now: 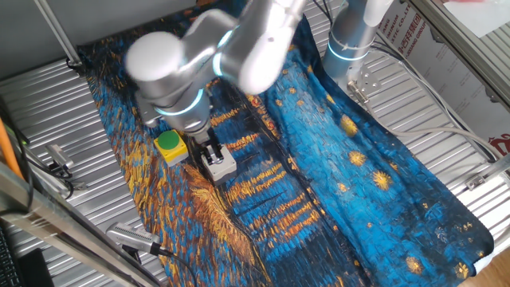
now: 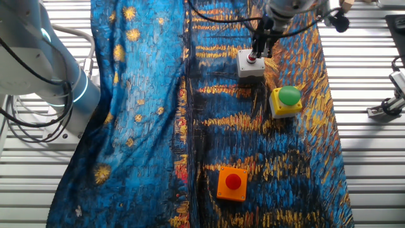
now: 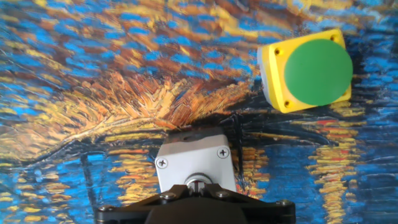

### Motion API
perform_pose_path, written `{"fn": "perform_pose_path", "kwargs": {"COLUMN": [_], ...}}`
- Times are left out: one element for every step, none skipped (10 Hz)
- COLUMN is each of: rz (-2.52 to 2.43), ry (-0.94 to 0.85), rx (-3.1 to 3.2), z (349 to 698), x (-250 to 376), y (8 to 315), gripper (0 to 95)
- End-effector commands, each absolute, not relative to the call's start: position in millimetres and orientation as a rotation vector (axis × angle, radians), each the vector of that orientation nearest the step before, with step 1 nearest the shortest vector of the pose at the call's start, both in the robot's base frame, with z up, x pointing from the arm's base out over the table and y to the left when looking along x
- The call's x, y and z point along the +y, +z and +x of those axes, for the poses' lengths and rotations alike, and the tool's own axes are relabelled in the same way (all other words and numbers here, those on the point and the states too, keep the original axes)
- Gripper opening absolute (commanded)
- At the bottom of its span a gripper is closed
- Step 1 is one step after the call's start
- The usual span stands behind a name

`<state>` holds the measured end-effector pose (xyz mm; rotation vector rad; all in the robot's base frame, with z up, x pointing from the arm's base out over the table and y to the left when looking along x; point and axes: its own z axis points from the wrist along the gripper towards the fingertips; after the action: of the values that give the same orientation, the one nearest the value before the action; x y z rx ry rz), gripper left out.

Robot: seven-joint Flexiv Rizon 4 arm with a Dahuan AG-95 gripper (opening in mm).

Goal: Press three buttons from left to right in sequence

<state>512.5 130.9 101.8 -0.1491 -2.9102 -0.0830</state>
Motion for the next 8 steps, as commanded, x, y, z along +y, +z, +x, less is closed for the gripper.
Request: {"fn": "perform_pose_path", "kwargs": {"rz": [-0.188, -0.187, -0.185, -0.184, -0.158, -0.148, -0.085, -0.070], "ry": [-0.156, -0.161, -0.160, -0.161, -0.115, -0.088, 0.014, 0.001], "rx": [-2.913, -2.921, -2.921, -2.925, -2.932, -2.935, -2.942, -2.941], "z": [509, 508, 507, 507, 507, 507, 507, 507], "x": [127, 126, 125, 125, 125, 125, 125, 125], "y": [118, 122, 127, 127, 128, 128, 128, 128], "gripper": [0.0, 0.0, 0.0, 0.0, 0.0, 0.0, 0.0, 0.0]}}
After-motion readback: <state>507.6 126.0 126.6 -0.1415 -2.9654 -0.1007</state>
